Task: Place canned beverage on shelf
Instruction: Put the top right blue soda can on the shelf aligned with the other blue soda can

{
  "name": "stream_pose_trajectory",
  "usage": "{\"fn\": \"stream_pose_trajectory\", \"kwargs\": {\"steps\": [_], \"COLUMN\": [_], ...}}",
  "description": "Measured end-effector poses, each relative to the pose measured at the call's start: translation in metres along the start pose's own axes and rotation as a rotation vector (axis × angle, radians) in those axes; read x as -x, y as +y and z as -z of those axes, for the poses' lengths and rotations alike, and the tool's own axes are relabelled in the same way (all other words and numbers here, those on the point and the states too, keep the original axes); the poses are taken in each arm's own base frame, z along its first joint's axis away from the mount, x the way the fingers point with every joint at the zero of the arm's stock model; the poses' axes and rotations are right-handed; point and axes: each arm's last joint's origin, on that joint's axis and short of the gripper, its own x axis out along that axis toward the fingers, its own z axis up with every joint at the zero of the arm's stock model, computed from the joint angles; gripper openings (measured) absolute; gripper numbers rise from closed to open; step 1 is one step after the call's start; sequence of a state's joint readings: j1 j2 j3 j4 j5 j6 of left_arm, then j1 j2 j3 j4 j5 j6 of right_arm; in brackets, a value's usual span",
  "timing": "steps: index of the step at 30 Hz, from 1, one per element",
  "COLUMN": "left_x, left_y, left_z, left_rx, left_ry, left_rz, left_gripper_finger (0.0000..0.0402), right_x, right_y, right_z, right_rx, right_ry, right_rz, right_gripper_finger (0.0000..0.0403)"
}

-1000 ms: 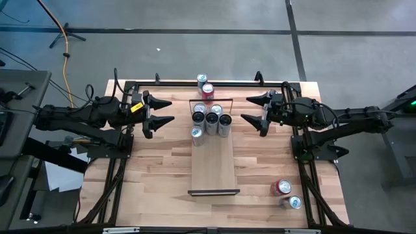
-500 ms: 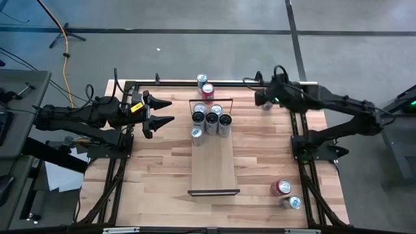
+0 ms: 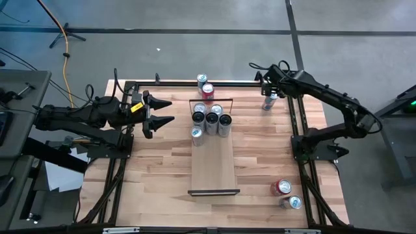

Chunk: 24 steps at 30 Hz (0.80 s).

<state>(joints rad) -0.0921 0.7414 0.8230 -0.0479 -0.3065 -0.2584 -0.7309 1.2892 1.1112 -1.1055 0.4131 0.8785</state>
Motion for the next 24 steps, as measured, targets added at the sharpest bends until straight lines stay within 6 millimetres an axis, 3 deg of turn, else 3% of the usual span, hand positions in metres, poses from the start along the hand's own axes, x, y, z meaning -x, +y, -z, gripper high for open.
{"fn": "stream_pose_trajectory", "kwargs": {"steps": [10,24], "left_x": [0.000,0.000], "left_y": [0.000,0.000], "left_z": [0.000,0.000], "left_rx": [0.000,0.000], "left_ry": [0.000,0.000], "left_rz": [0.000,0.000], "left_gripper_finger": [0.0294,0.0294], "right_x": [-0.028,-0.061], "right_y": [0.005,0.015], "right_z": [0.006,0.009], "right_rx": [-0.068,-0.074], "right_ry": [-0.018,0.003], "right_rz": [-0.087,0.011], "right_gripper_finger": [0.0373,0.0373]}}
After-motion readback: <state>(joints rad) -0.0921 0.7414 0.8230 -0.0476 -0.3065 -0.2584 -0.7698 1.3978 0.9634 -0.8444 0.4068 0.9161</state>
